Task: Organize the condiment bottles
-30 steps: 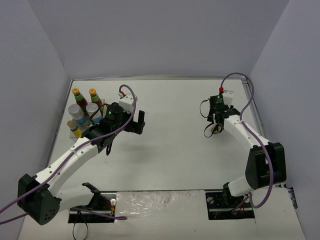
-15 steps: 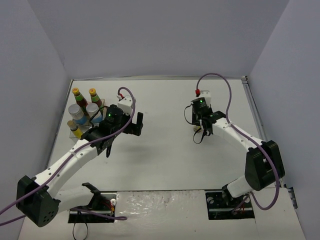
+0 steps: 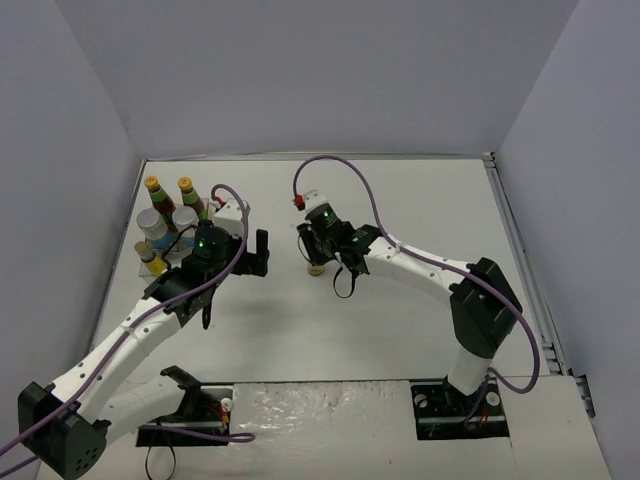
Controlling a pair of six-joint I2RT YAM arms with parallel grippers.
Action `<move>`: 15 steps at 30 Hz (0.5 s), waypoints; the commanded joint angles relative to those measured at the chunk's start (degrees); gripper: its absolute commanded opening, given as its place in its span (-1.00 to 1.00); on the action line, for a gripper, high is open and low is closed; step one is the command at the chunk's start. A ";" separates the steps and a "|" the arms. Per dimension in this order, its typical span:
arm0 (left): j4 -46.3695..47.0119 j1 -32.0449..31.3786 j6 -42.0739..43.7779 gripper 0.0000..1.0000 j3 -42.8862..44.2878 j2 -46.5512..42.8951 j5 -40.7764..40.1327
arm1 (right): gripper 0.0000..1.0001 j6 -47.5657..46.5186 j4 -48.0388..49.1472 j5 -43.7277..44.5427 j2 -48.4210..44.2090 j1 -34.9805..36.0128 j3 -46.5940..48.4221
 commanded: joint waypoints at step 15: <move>2.93 1.00 -2.16 0.94 -0.96 -3.33 1.73 | 0.65 -2.76 -1.81 -1.24 -0.61 2.80 6.93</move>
